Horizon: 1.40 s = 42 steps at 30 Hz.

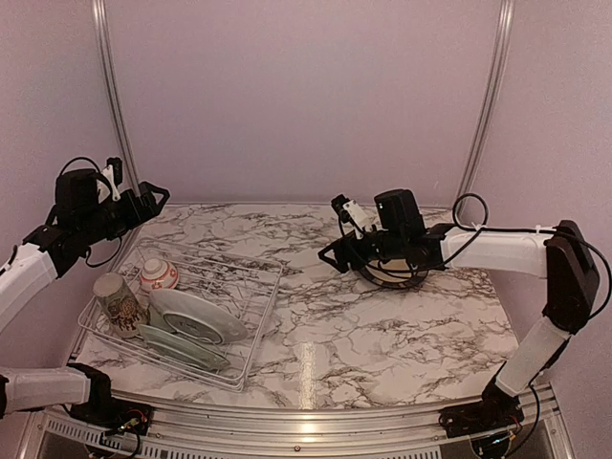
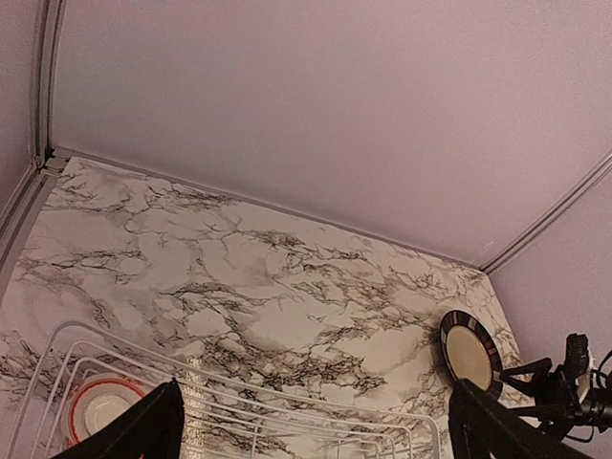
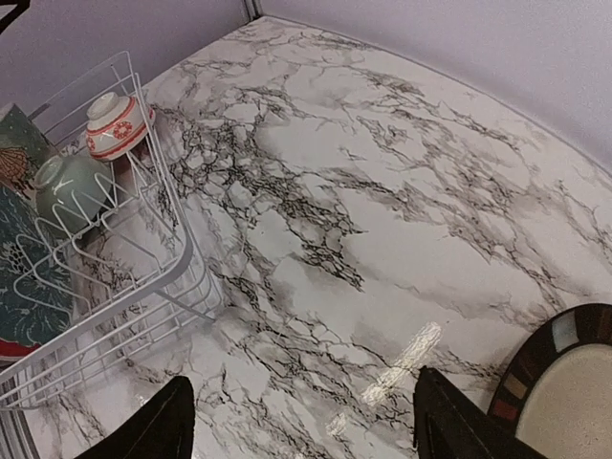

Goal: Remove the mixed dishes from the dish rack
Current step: Grab the plate from the dish rack.

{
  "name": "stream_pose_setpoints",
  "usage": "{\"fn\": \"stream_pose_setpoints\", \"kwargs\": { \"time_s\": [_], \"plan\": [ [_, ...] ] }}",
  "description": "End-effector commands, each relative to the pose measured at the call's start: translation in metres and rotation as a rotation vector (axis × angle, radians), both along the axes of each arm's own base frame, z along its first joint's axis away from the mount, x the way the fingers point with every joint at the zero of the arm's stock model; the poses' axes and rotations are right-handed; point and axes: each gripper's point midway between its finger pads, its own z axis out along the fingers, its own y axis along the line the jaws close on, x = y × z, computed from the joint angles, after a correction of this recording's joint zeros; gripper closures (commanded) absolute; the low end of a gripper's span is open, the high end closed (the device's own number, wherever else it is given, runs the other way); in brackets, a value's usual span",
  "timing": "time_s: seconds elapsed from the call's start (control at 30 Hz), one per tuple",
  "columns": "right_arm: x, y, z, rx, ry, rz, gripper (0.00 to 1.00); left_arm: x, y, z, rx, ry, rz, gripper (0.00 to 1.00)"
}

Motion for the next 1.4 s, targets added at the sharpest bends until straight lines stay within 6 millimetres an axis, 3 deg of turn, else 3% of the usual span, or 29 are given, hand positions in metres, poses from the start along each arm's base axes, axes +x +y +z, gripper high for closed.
{"fn": "stream_pose_setpoints", "kwargs": {
  "time_s": [0.0, 0.13, 0.47, 0.6, 0.83, 1.03, 1.13, 1.37],
  "plan": [
    [-0.020, 0.035, 0.045, 0.109, -0.031, 0.082, 0.24, 0.003, -0.002, 0.013, 0.019, -0.017, -0.021, 0.01],
    [-0.042, 0.067, 0.065, 0.109, -0.095, 0.134, 0.22, 0.009, -0.005, 0.021, 0.037, -0.029, -0.040, 0.01],
    [-0.136, 0.151, 0.071, 0.136, -0.071, 0.486, 0.22, 0.022, -0.012, 0.029, 0.092, -0.062, -0.088, 0.01],
    [-0.160, 0.177, 0.067, 0.154, -0.057, 0.594, 0.22, 0.021, -0.009, 0.036, 0.123, -0.068, -0.081, 0.01],
    [-0.177, 0.212, 0.053, 0.149, -0.016, 0.674, 0.27, 0.012, -0.005, 0.063, 0.196, -0.115, -0.088, 0.01],
    [-0.192, 0.239, 0.029, -0.001, -0.037, 0.688, 0.30, 0.017, -0.006, 0.051, 0.206, -0.123, -0.091, 0.01],
    [-0.201, 0.249, 0.024, -0.031, -0.039, 0.710, 0.37, 0.013, -0.005, 0.051, 0.206, -0.137, -0.095, 0.01],
    [-0.204, 0.250, 0.010, -0.041, 0.000, 0.718, 0.51, 0.000, 0.001, 0.051, 0.203, -0.159, -0.086, 0.01]
  ]
}}
